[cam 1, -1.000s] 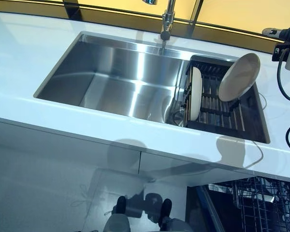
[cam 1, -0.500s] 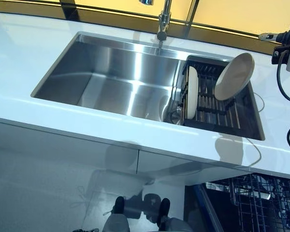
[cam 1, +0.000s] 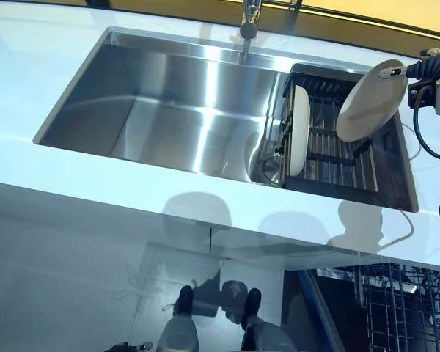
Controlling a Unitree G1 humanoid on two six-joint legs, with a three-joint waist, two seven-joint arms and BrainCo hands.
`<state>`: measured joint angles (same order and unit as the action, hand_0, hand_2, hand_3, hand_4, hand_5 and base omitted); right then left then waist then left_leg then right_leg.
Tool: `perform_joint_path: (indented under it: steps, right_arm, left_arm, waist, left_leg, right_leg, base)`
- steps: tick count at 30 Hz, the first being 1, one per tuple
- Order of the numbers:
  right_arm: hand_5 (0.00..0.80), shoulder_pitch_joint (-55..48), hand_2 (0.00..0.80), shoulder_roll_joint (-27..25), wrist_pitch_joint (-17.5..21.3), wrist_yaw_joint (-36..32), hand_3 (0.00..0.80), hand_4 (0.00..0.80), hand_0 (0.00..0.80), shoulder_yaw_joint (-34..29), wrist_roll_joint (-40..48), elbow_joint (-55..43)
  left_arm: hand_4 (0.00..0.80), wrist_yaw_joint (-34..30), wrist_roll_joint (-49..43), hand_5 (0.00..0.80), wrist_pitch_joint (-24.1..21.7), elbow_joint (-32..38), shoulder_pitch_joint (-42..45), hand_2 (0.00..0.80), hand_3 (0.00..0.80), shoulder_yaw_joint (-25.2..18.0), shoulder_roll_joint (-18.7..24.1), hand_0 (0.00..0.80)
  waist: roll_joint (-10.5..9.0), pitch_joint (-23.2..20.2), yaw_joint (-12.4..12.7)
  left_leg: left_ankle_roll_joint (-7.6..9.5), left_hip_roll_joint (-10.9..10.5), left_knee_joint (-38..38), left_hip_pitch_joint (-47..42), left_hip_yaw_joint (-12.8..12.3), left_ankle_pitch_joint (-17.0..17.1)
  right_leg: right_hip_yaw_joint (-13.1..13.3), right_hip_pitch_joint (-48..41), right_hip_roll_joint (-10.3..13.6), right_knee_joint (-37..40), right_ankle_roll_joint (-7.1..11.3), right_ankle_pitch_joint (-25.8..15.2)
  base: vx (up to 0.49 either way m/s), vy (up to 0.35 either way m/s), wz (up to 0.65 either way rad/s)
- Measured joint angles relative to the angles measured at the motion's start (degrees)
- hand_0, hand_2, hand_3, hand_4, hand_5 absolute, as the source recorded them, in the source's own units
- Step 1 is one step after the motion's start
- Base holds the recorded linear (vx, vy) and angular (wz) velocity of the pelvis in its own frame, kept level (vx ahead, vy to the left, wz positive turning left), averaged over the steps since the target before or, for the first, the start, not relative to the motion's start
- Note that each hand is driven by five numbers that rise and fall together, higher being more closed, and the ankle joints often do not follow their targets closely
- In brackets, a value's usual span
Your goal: Take plates into dishwasher
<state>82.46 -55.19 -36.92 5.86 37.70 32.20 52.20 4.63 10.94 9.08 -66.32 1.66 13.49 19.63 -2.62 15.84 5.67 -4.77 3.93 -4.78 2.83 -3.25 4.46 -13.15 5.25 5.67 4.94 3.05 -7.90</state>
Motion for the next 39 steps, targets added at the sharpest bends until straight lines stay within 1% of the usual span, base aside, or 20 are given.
perform_joint_path:
  steps: [10, 16, 30, 39]
  right_arm:
    - [0.0, 0.2, 0.0, -1.6, -0.1, 0.0, 0.0, 0.0, 0.0, 0.0, 0.0, 0.0]
    - [0.0, 0.7, 0.0, -1.8, -0.6, 0.0, 0.0, 0.0, 0.0, 0.0, 0.0, 0.0]
    - [0.0, 0.7, 0.0, -1.8, -1.1, -0.7, 0.0, 0.0, 0.0, 0.0, 0.0, 0.0]
    - [0.0, 0.7, 0.0, -1.8, -1.9, -0.7, 0.0, 0.0, 0.0, 0.0, 0.0, 0.0]
  left_arm:
    - [0.0, -0.1, 0.0, 0.0, 0.0, 0.3, 0.0, 0.0, 0.0, 0.0, 0.0, 0.0]
    - [0.0, -0.1, 0.0, 0.0, -1.0, 0.3, 0.0, 0.0, 0.0, 0.0, 0.0, 0.0]
    - [0.0, -0.1, 0.0, 0.0, -1.0, 0.2, 0.0, 0.0, 0.0, 0.0, 0.0, 0.0]
    - [0.0, -0.1, 0.0, 0.0, -1.0, 0.5, 0.0, 0.0, 0.0, 0.0, 0.0, 0.0]
  waist:
    - [0.54, 0.4, 0.0]
    - [0.54, 0.4, -0.1]
    - [0.25, 1.3, -0.1]
    - [0.67, 1.7, 0.0]
  left_leg:
    - [0.0, 0.0, 0.0, 0.0, 0.0, 0.0]
    - [-0.01, 0.0, 0.0, 0.0, -0.1, 0.0]
    - [-0.01, 0.0, 0.0, 0.0, -0.1, 0.0]
    - [-0.01, 0.0, 0.0, 0.0, -0.1, 0.0]
  right_leg:
    - [0.0, 0.0, 0.0, 0.0, -0.01, 0.0]
    - [0.0, 0.0, 0.0, 0.0, -0.01, 0.0]
    - [0.0, 0.0, 0.0, 0.0, -0.01, 0.0]
    - [0.0, 0.0, 0.0, 0.0, -0.01, 0.0]
  base:
    - [0.0, 0.0, 0.0]
    - [0.0, 0.0, 0.0]
    - [0.0, 0.0, 0.0]
    - [0.0, 0.0, 0.0]
